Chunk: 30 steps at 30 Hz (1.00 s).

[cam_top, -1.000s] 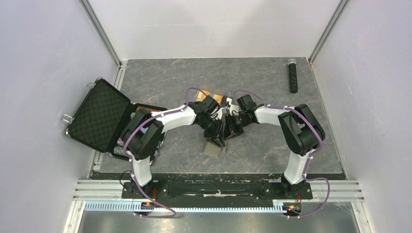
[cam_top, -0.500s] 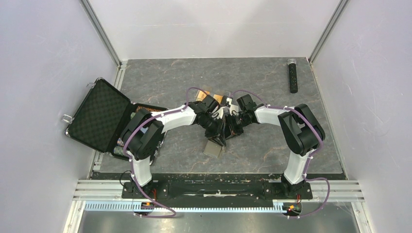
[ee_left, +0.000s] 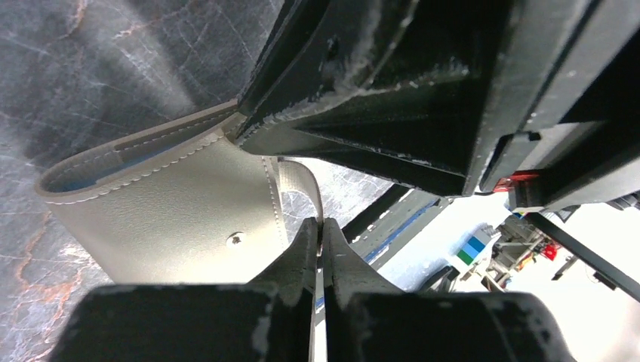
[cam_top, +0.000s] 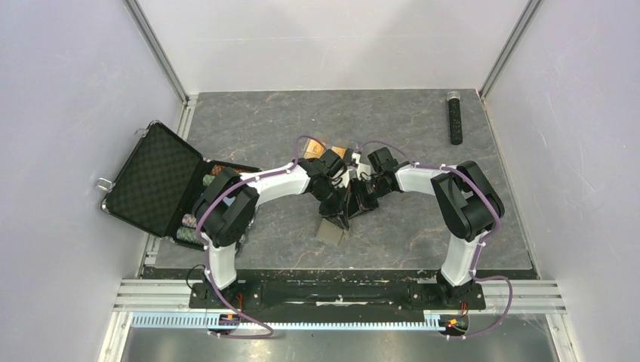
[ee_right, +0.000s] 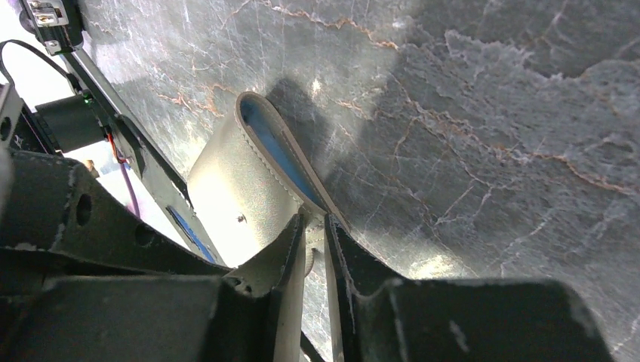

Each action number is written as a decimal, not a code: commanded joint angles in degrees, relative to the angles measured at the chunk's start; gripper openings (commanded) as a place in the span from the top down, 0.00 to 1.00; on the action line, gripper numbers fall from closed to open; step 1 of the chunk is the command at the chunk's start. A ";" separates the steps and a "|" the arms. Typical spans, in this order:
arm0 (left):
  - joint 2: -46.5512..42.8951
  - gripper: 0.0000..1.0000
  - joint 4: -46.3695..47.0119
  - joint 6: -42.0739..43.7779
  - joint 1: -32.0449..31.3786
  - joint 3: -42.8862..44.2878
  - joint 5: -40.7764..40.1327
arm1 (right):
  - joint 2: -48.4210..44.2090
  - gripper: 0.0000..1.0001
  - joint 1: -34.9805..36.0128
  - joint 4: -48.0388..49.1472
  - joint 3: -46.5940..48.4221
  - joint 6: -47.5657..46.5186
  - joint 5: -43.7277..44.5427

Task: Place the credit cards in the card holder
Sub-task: Close the card holder at the center of the board.

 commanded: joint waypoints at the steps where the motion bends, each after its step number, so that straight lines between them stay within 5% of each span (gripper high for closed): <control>1: -1.18 0.97 -1.99 4.17 -0.97 1.69 -2.68 | 1.32 0.83 0.46 -0.08 0.68 -1.62 2.22; 30: -3.27 0.98 -6.54 4.02 -0.60 3.00 -19.38 | 1.15 0.89 0.51 -1.71 1.71 -2.85 2.91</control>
